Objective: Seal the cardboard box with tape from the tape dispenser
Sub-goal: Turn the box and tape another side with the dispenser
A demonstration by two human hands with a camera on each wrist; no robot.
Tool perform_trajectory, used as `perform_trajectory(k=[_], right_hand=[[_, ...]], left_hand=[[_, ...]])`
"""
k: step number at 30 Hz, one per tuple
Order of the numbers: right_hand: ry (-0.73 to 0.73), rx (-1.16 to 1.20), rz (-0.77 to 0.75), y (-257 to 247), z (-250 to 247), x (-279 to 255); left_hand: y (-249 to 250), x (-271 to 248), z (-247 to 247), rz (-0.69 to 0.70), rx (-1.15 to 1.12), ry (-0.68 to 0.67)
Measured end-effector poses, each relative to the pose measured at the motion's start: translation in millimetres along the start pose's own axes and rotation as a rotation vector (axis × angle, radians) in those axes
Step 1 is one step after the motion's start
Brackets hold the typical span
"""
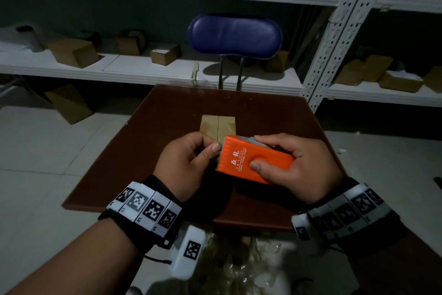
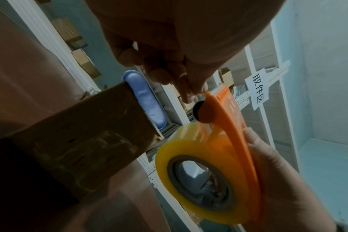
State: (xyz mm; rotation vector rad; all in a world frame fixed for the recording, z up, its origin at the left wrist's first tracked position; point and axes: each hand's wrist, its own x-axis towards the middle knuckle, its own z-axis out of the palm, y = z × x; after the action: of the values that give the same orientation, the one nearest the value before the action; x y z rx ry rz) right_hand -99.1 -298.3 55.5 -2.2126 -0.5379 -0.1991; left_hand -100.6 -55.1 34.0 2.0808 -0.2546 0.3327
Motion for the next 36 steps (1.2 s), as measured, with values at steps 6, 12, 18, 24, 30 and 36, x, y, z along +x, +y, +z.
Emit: perform_trajectory(k=[6, 12, 18, 24, 30, 36], right_hand=[[-0.018, -0.017, -0.001, 2.9, -0.7, 0.5], [-0.055, -0.029, 0.015, 4.0, -2.3, 1.9], [-0.081, -0.056, 0.020, 6.8, -4.5, 2.6], [-0.101, -0.043, 0.032, 9.8, -6.2, 1.9], [-0.075, -0.061, 0.047, 13.3, -9.9, 2.2], [-0.080, -0.047, 0.084, 17.9, -11.7, -1.3]], left_hand=[[-2.0, 0.0, -0.8, 0.000, 0.000, -0.003], [-6.0, 0.6, -2.5, -0.012, 0.015, -0.004], [-8.5, 0.4, -3.5, -0.021, 0.029, -0.001], [-8.5, -1.0, -4.0, -0.031, 0.044, -0.016], [-9.3, 0.7, -9.2, -0.076, 0.056, 0.008], [-12.6, -0.1, -13.4, -0.156, -0.029, -0.026]])
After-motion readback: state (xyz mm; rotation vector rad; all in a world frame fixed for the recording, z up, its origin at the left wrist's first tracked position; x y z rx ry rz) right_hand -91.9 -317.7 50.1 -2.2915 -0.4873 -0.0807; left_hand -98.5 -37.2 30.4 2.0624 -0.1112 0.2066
